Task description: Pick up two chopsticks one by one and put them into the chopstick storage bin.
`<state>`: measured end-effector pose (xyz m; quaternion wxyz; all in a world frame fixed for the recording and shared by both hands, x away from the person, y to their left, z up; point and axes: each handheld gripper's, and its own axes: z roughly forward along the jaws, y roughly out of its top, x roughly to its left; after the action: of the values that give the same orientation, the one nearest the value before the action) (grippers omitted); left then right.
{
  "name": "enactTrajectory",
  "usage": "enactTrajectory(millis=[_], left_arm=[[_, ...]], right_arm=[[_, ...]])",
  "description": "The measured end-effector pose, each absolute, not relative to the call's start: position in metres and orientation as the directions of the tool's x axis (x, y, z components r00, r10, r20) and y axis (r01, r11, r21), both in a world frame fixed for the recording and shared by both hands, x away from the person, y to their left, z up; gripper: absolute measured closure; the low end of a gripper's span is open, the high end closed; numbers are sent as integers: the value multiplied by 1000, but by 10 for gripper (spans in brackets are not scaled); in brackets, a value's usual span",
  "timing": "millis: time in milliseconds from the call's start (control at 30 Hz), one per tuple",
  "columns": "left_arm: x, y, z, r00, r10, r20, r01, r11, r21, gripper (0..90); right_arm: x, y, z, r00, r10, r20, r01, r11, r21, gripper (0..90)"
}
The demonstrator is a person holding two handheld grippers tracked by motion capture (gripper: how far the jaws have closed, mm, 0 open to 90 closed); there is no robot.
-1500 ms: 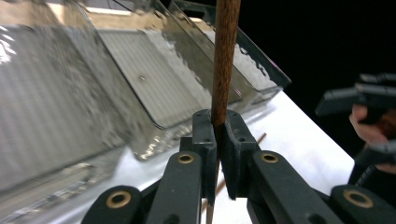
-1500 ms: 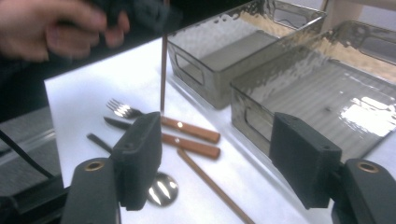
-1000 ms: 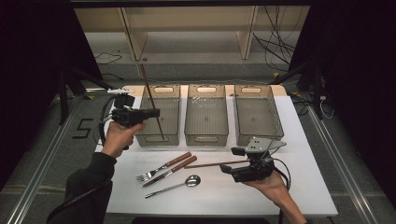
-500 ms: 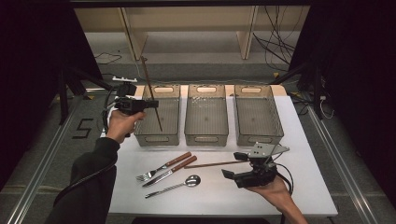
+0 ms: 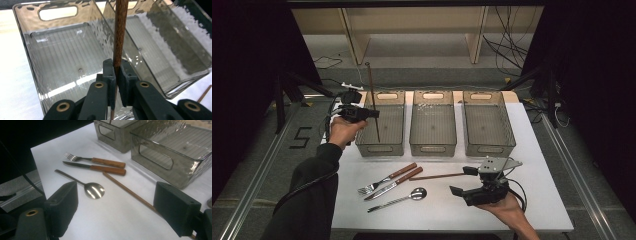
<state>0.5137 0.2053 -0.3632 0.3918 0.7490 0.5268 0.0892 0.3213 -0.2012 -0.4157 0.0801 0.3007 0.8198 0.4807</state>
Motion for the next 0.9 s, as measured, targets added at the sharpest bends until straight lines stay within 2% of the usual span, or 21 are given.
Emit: enactTrajectory(millis=[900], left_arm=[[519,213,-395,404,878,-257,774,-178,608,837]], right_arm=[[321,-199,-419,-814,559,159,418,372,829,209]])
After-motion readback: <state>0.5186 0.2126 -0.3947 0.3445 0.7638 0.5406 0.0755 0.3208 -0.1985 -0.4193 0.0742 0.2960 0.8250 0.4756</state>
